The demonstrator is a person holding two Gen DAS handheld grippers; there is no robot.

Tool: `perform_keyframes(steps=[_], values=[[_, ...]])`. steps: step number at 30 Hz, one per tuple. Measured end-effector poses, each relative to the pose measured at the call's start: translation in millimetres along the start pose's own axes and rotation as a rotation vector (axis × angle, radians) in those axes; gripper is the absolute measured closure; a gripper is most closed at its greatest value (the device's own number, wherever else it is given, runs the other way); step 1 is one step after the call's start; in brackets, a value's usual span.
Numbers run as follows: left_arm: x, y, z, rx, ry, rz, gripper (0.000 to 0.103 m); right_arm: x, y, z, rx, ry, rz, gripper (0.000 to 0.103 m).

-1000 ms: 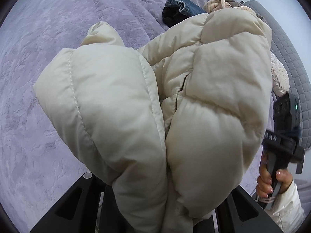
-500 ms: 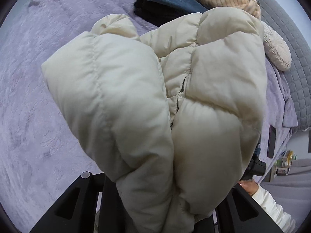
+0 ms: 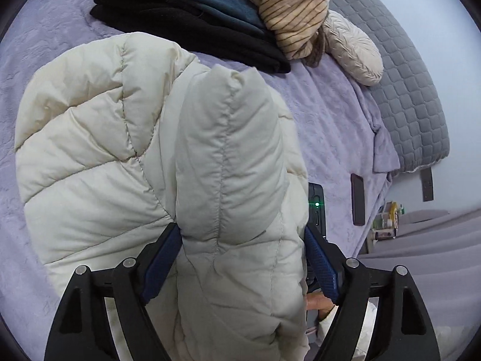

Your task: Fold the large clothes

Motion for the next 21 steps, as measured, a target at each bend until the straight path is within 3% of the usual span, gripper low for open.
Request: perform_keyframes(steps=[5,9,11,12,13,17,18,19,21], values=[[-1.2,11.0,1.2,0.07,-0.024,0.019,0.022,-6.3,-14.7,13.2,-0.026,0.033,-0.01,0.103],[-0.6,12.8,2.9,0.064,-0.018,0.025,0.022,-10.0,-64.9,24.0,-0.03,0.058,0.057,0.098],[-0.6,13.0,3.5,0.054,-0.013,0.029,0.022,-16.3,-96.0,30.5,-0.041,0.086,0.118,0.069],[0.0,13.2,3.5,0.052,-0.013,0.032,0.022,-20.7,-110.6,31.9,-0.06,0.094,0.152,0.036],[-0.2,13.5,4.0,0.049,-0.012,0.035,0.022,-25.6,-123.1,31.7,-0.085,0.094,0.182,0.025],[1.2,14.4,6.7,0.031,0.0,0.04,0.022,-48.3,-138.9,21.7,-0.226,0.083,0.202,0.029],[1.2,15.2,9.2,0.025,0.004,0.042,0.022,-54.3,-136.0,18.9,-0.241,0.076,0.188,0.039],[1.5,15.7,11.1,0.02,0.01,0.042,0.022,-61.0,-130.5,11.9,-0.243,0.072,0.164,0.064],[1.9,16.7,14.7,0.022,0.021,0.044,0.022,-71.9,-111.3,13.0,-0.207,0.064,0.111,0.1]])
Point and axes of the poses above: each gripper's, at about its wrist camera, not at the fingertips, and y roughly the way its jaws point, z to its right, x to its underside, the point moved 6 cm from there along y, roughly the way its jaws point, and after that the axes turned 5 degrees about -z, right-handed, at the moved point
